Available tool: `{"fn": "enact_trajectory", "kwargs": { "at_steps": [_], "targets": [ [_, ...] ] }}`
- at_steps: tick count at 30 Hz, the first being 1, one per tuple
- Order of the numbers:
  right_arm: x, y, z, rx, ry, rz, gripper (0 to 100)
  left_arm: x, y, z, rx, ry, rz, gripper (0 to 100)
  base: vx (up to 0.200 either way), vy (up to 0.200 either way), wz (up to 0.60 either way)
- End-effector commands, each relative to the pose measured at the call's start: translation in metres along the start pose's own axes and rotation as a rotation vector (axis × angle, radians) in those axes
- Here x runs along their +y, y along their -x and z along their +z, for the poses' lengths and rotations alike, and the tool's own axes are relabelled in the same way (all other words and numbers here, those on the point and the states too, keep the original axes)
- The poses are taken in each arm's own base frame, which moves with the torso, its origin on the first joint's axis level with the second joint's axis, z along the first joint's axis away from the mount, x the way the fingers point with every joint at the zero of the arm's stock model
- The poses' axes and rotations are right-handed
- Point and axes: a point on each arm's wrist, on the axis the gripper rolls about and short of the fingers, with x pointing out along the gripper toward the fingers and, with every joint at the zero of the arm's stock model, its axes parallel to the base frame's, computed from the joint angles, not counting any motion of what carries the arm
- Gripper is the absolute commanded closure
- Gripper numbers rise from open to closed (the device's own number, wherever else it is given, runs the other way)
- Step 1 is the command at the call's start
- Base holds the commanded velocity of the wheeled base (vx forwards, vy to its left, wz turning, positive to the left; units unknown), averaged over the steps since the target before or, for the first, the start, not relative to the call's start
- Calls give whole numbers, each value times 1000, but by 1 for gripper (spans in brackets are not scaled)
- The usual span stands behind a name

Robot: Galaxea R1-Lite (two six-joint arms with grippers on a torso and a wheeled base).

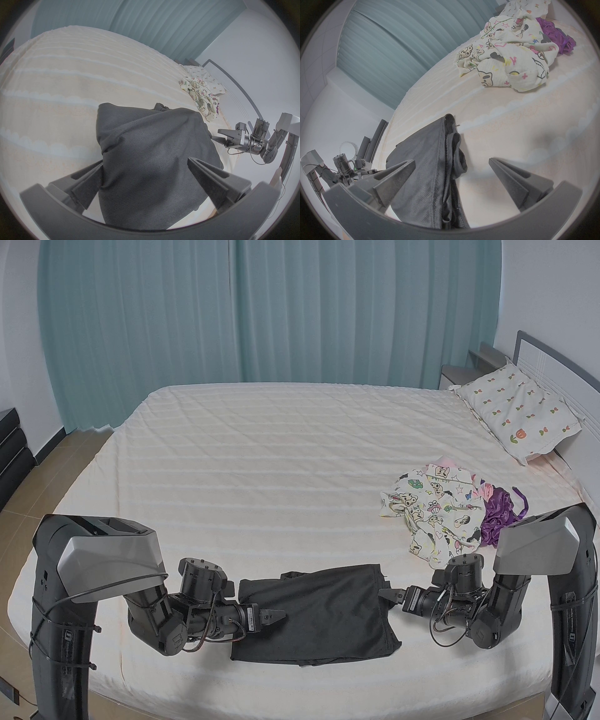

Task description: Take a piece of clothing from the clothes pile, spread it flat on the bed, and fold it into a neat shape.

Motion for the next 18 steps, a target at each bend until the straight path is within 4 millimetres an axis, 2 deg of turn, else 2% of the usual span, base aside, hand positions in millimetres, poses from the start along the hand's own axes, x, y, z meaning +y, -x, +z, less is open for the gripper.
{"fn": "enact_trajectory", "kwargs": {
  "at_steps": [1,11,18],
  "targets": [
    [-1,0,0,2,-2,0,0,0,-3,-2,7,-2,-2,100,0,0,0],
    [-1,0,0,10,-7,9,0,5,7,-4,4,26,15,100,0,0,0],
    [-1,0,0,10,-8,9,0,6,13,1,-14,135,17,100,0,0,0]
  ]
}}
